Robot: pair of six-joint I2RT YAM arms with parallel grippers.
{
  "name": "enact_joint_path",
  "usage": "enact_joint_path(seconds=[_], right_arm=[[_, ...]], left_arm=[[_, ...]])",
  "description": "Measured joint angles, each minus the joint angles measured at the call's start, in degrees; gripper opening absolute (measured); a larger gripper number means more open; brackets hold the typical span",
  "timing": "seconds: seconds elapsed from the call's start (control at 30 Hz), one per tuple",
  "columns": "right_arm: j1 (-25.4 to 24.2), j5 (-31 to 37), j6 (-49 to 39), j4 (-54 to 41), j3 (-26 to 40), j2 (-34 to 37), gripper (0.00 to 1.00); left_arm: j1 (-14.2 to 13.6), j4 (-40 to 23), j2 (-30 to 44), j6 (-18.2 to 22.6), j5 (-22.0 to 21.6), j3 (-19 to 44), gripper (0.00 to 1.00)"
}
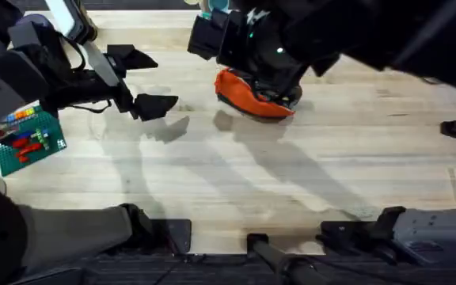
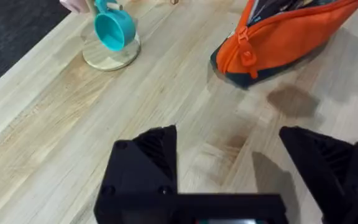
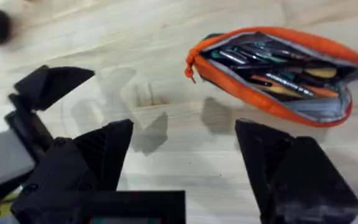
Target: Unzip the bag, pick up the pens from the table one at a time and place them inside, then zip the bag closed.
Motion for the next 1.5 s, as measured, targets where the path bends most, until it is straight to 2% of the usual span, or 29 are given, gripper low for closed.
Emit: enact_joint_path(seconds=[0.23, 0.37, 0.67, 1.17, 1.5], right_arm=[[0.0, -1.4, 11.1, 0.9, 0.0, 0.5, 0.996], [0.0, -2.5, 13.9, 1.4, 0.0, 0.6, 0.997], [0.0, -5.8, 14.8, 0.5, 0.0, 2.6, 0.997], [0.0, -6.5, 14.8, 0.5, 0.0, 5.8, 0.996], [0.0, -6.9, 14.8, 7.6, 0.0, 12.0, 0.997]], left_arm=[[0.0, 0.0, 0.0, 0.0, -0.1, 0.0, 0.993], [0.0, 0.0, 0.0, 0.0, -0.1, 0.0, 0.993], [0.0, 0.0, 0.0, 0.0, -0.1, 0.0, 0.993], [0.0, 0.0, 0.0, 0.0, -0.1, 0.0, 0.993], [0.0, 0.0, 0.0, 0.0, -0.1, 0.0, 0.993]])
